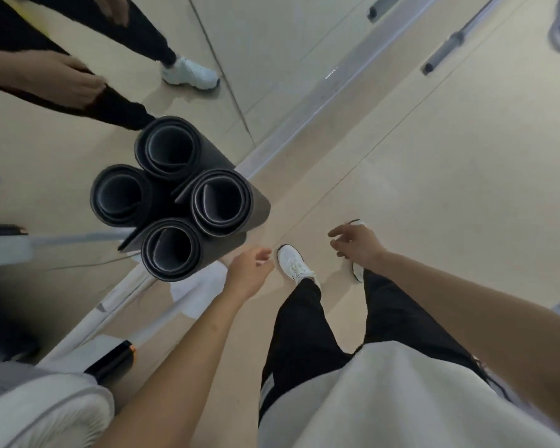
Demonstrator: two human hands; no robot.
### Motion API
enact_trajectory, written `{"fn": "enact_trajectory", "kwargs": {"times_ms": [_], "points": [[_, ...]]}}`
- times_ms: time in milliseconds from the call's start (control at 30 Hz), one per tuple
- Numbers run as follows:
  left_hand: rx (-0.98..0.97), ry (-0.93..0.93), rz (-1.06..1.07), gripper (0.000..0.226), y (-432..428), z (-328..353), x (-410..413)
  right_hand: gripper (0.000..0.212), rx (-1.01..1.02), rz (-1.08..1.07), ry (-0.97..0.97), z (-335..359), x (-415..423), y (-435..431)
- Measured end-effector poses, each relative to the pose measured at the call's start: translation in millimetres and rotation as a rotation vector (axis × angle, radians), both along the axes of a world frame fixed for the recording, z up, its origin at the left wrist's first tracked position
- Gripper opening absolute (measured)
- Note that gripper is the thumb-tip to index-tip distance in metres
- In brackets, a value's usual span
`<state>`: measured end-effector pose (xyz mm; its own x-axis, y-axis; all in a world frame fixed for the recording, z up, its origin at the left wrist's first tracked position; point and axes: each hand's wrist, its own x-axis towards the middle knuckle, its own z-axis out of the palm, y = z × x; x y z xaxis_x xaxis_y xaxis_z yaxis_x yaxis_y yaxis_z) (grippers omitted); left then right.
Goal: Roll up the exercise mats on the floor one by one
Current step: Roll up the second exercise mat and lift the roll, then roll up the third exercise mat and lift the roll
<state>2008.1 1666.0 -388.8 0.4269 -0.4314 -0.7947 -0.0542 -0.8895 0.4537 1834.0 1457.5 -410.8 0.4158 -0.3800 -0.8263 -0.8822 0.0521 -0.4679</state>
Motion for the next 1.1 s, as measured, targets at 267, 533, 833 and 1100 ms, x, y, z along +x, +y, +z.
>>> {"fn": "enact_trajectory", "kwargs": {"times_ms": [267, 533, 833, 1100], "points": [[-0.079, 0.078, -0.364, 0.029, -36.2, 39.3, -89.2, 0.020, -0.135, -0.243, 0.028, 67.2, -162.3, 5.6], [-0.224, 0.017, -0.566, 0.021, -98.0, 76.4, -225.9, 0.021, -0.222, -0.407, -0.050, 100.6, -322.2, 57.4], [-0.298, 0.115, -0.821, 0.014, -97.0, 91.4, -499.0, 0.013, -0.298, -1.029, -0.091, 121.0, -575.3, 196.1], [-0.277, 0.293, -1.224, 0.012, -68.2, 113.3, -691.2, 0.012, -0.400, -1.498, -0.031, 132.5, -714.5, 290.1]]}}
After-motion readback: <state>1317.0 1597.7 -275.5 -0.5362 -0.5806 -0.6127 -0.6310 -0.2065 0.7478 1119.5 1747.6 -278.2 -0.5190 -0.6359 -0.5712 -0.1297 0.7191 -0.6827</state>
